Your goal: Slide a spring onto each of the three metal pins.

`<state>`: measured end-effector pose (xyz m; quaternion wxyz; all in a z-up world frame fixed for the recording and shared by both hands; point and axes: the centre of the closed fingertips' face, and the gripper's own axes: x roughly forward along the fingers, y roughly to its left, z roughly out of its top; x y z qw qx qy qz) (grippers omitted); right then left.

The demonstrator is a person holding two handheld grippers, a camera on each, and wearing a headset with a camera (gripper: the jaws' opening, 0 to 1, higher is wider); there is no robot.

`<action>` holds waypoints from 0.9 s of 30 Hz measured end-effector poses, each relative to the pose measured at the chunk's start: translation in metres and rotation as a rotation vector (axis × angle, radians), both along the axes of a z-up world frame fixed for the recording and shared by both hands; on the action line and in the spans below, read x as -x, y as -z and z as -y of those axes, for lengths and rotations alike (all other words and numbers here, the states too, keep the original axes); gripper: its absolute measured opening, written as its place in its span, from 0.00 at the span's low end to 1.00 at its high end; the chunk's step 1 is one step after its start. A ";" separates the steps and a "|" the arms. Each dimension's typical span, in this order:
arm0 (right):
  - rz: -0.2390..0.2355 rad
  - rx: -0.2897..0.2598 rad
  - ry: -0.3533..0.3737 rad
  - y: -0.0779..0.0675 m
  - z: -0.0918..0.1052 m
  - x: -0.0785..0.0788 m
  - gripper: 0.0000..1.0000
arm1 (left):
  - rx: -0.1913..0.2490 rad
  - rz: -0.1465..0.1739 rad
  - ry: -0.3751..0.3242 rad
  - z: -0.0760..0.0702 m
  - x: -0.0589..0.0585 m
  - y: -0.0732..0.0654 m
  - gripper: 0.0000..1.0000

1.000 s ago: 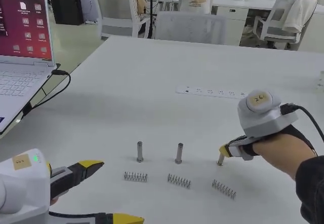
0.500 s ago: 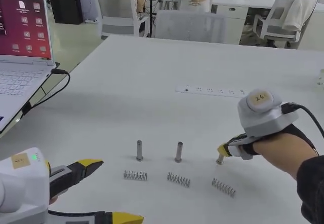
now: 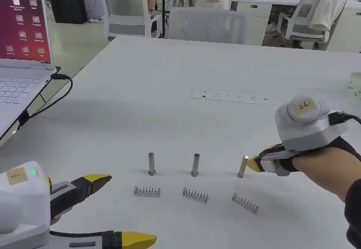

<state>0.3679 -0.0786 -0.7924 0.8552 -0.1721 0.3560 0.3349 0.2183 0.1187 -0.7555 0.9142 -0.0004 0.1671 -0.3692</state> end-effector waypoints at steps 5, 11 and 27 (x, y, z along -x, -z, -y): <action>-0.007 -0.002 -0.008 0.002 0.003 0.012 0.19 | 0.002 -0.001 -0.001 -0.001 0.000 0.000 0.83; -0.041 0.014 -0.041 0.012 0.008 0.029 0.19 | 0.003 0.000 0.000 -0.001 -0.001 0.001 0.83; -0.150 0.066 -0.216 0.042 -0.003 0.065 0.18 | 0.000 -0.007 0.001 -0.001 0.000 0.002 0.83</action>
